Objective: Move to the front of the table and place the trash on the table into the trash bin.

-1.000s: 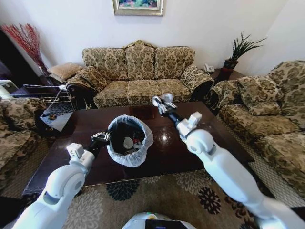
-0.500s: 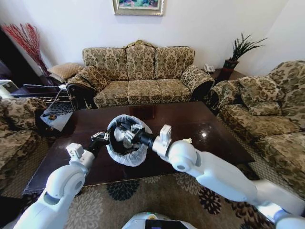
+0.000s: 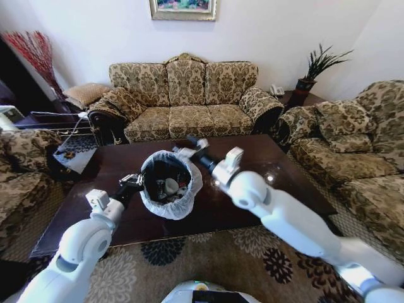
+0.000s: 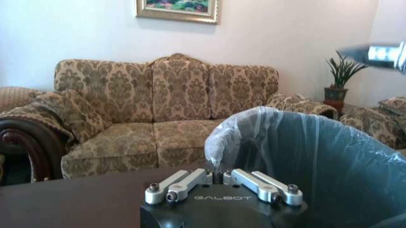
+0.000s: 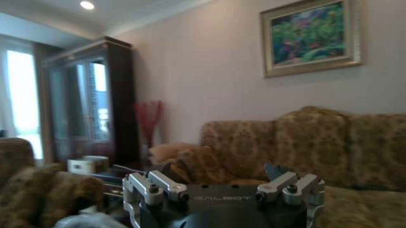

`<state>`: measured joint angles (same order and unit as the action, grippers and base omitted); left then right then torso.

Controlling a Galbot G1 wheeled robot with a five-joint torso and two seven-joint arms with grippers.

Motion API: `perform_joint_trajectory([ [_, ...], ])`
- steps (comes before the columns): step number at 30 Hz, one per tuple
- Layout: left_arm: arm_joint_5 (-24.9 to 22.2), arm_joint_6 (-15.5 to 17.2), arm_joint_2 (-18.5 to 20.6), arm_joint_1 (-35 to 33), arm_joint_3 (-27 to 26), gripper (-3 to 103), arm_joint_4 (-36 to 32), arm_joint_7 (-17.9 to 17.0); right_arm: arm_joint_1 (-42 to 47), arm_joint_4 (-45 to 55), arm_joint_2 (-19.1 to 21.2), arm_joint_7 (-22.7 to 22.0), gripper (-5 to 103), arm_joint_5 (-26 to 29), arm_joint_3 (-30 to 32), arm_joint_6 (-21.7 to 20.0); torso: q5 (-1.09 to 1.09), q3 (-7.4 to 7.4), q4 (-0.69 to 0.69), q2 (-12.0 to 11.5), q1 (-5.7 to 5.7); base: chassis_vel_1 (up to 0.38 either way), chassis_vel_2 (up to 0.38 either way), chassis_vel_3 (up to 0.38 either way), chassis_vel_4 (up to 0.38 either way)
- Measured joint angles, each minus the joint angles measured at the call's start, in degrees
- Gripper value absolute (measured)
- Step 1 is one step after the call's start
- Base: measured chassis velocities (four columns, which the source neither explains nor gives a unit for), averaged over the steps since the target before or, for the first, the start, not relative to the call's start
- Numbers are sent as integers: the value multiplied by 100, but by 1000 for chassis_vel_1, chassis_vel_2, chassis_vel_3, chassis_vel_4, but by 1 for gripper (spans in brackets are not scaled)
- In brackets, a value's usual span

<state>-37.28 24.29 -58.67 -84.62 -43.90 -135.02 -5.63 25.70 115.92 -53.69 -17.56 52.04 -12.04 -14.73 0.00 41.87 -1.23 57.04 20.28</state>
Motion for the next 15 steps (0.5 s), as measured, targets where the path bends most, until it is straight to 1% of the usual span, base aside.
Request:
perform_joint_trajectory([
  [1, 2, 0, -8, -6, -5, 3, -9, 1, 154, -125, 84, -2, 97, -109, 183, -29, 1, 0, 0, 0, 0, 0, 0, 0, 0],
  [2, 1, 0, -16, -16, -14, 3, -14, 2, 375, -261, 186, 5, 99, -200, 430, -97, 1, 0, 1, 0, 0, 0, 0, 0, 0],
  [4, 1, 0, -15, -31, -40, 3, -20, 1, 879, -456, 308, 43, 100, -270, 967, -340, 3, 0, 3, 0, 0, 0, 0, 0, 0],
  [5, 1, 0, -15, -31, -40, 3, -20, 1, 879, -456, 308, 43, 100, -270, 967, -340, 3, 0, 3, 0, 0, 0, 0, 0, 0],
  [6, 1, 0, -7, -33, -45, 3, -22, 0, 1085, -529, 328, 81, 100, -282, 1183, -440, 2, 0, 3, 0, 0, 0, 0, 0, 0],
  [7, 1, 0, 4, -39, -50, 3, -29, 2, 1470, -731, 323, 135, 100, -335, 1517, -531, 0, 0, 4, 0, 0, 0, 0, 0, 0],
  [8, -2, 0, 7, -41, -49, 3, -39, 5, 1657, -914, 286, 154, 100, -386, 1655, -529, 1, 0, 3, 0, -1, 0, 0, 0, 0],
  [9, -2, 0, 7, -41, -49, 3, -39, 5, 1657, -914, 286, 154, 100, -386, 1655, -529, 1, 0, 3, 0, -1, 0, 0, 0, 0],
  [10, -4, 0, 9, -41, -38, 3, -48, 8, 1874, -1189, 200, 189, 100, -465, 1799, -505, 2, 0, 3, 0, -1, 0, 0, 0, 0],
  [11, -4, 0, 9, -45, -29, 3, -55, 9, 2028, -1581, 70, 242, 100, -623, 1942, -440, -2, -1, -1, 0, -1, 0, 0, 0, 0],
  [12, -4, 0, 9, -45, -29, 3, -55, 9, 2028, -1581, 70, 242, 100, -623, 1942, -440, -2, -1, -1, 0, -1, 0, 0, 0, 0],
  [13, -4, 0, 8, -60, -20, 3, -59, 10, 2123, -1950, -64, 301, 100, -795, 2002, -310, 0, 0, 3, 0, -1, 0, 0, 0, 0],
  [14, -3, 0, 8, -84, -17, 3, -62, 11, 2207, -2375, -221, 381, 100, -987, 2044, -71, 1, 0, -2, 0, -1, 0, 0, 0, 0],
  [15, -3, 0, 8, -84, -17, 3, -62, 11, 2207, -2375, -221, 381, 100, -987, 2044, -71, 1, 0, -2, 0, -1, 0, 0, 0, 0],
])
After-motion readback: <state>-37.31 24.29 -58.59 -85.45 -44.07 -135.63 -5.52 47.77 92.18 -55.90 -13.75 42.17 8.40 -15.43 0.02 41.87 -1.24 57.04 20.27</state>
